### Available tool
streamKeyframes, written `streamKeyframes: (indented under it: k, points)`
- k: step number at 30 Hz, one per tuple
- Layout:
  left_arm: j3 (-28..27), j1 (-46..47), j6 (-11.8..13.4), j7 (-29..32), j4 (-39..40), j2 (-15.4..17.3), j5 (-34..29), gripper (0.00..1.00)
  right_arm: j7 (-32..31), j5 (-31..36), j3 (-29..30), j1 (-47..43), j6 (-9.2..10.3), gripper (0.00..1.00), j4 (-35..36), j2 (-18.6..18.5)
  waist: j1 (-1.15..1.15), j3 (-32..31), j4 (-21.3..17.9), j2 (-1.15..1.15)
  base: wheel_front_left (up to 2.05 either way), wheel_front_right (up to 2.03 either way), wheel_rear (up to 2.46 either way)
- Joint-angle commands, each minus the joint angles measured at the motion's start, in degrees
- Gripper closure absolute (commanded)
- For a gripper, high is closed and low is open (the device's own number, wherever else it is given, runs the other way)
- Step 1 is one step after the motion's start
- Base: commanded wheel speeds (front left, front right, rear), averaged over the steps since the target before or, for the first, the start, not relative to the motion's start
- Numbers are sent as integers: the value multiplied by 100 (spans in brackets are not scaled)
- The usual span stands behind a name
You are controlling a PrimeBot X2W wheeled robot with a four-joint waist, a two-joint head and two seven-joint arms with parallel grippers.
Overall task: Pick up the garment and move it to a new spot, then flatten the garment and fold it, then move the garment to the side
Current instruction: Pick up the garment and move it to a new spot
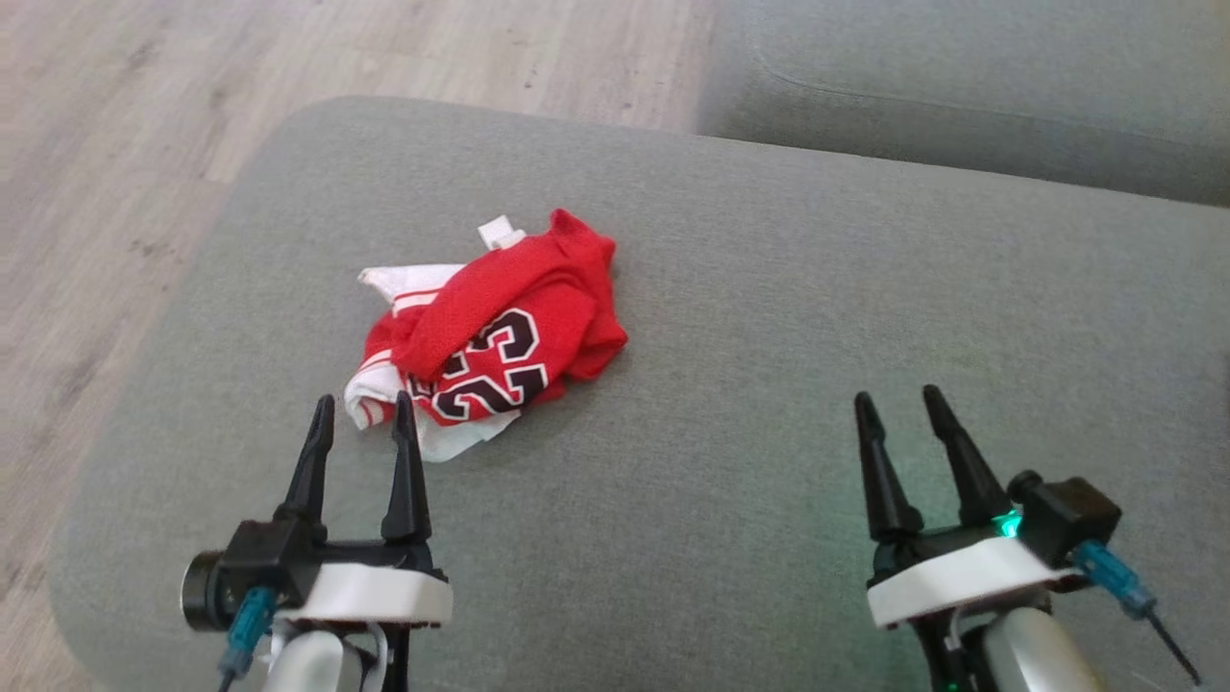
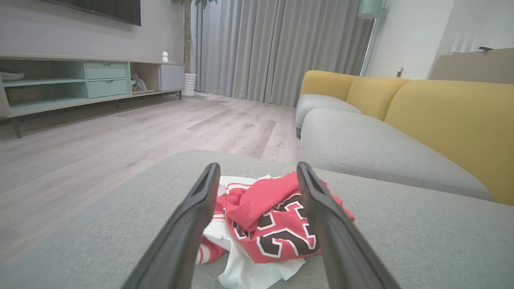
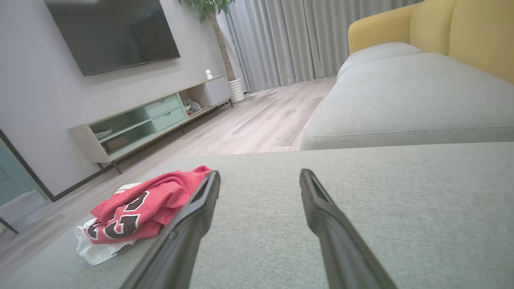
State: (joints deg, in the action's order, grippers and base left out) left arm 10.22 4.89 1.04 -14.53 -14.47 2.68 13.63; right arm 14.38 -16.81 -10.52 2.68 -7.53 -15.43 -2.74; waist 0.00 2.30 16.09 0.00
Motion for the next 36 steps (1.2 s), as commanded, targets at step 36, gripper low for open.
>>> streamKeyframes:
  k: [36]
  points:
    - [2026,4759,-850,3046,-1568,1359,1044,0,62,39,-209,921,4,0,574,-14,0,1238,-905,0,0,0,0]
